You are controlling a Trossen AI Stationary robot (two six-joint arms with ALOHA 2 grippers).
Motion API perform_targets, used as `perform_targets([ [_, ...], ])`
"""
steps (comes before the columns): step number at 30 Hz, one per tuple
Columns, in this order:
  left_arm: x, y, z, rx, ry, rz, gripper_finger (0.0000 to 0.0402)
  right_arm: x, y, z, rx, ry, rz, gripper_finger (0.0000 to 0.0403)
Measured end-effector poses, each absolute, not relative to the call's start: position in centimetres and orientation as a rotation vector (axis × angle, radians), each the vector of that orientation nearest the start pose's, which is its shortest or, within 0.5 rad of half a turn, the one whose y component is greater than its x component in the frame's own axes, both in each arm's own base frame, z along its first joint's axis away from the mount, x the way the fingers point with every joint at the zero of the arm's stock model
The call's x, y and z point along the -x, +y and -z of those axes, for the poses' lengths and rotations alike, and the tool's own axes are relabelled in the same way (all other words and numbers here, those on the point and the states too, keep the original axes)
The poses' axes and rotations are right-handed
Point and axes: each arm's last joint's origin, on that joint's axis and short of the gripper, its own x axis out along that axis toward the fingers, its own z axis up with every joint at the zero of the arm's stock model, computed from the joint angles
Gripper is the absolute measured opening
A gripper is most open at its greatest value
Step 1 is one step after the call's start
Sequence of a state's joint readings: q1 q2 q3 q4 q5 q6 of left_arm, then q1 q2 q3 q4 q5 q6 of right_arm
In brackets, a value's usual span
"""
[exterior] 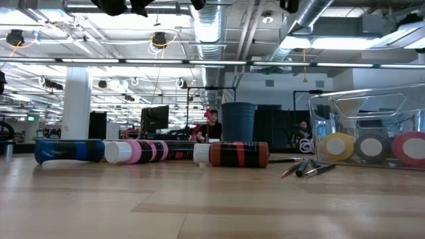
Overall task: Pick & Place Paint Supplies
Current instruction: Put the top paint brush into the blue cup
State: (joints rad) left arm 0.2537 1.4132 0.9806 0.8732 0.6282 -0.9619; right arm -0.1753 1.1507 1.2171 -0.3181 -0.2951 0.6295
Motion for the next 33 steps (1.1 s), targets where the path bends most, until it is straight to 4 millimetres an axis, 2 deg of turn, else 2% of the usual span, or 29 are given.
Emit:
perform_targets([
  [6, -30.4, 5.4, -35.6, 0.747, -0.189, 0.548, 0.0127, -24.4, -3.5, -40.1, -0.675, 0.232, -0.052, 0.0113],
  [14, -30.1, 5.5, -35.8, 0.745, -0.199, 0.547, 0.0126, -24.5, -3.5, -40.4, -0.669, 0.207, -0.06, 0.0112],
  [16, -29.7, 5.5, -36.5, 0.732, -0.226, 0.554, 0.0126, -24.5, -3.5, -40.4, -0.677, 0.207, -0.059, 0.0112],
  [21, -27.2, 5.0, -40.0, 0.668, -0.337, 0.592, 0.0126, -24.4, -3.7, -40.2, -0.718, 0.218, -0.045, 0.0112],
  [27, -23.8, 5.8, -42.3, 0.614, -0.398, 0.545, 0.0126, -24.1, -6.1, -38.4, -0.849, 0.325, 0.156, 0.0102],
  [30, -22.7, 6.7, -42.4, 0.633, -0.344, 0.484, 0.0126, -24.0, -7.9, -36.9, -0.947, 0.411, 0.282, 0.0092],
  [33, -22.2, 7.6, -41.7, 0.672, -0.24, 0.404, 0.0126, -24.2, -9.8, -35.2, -1.049, 0.482, 0.402, 0.0082],
])
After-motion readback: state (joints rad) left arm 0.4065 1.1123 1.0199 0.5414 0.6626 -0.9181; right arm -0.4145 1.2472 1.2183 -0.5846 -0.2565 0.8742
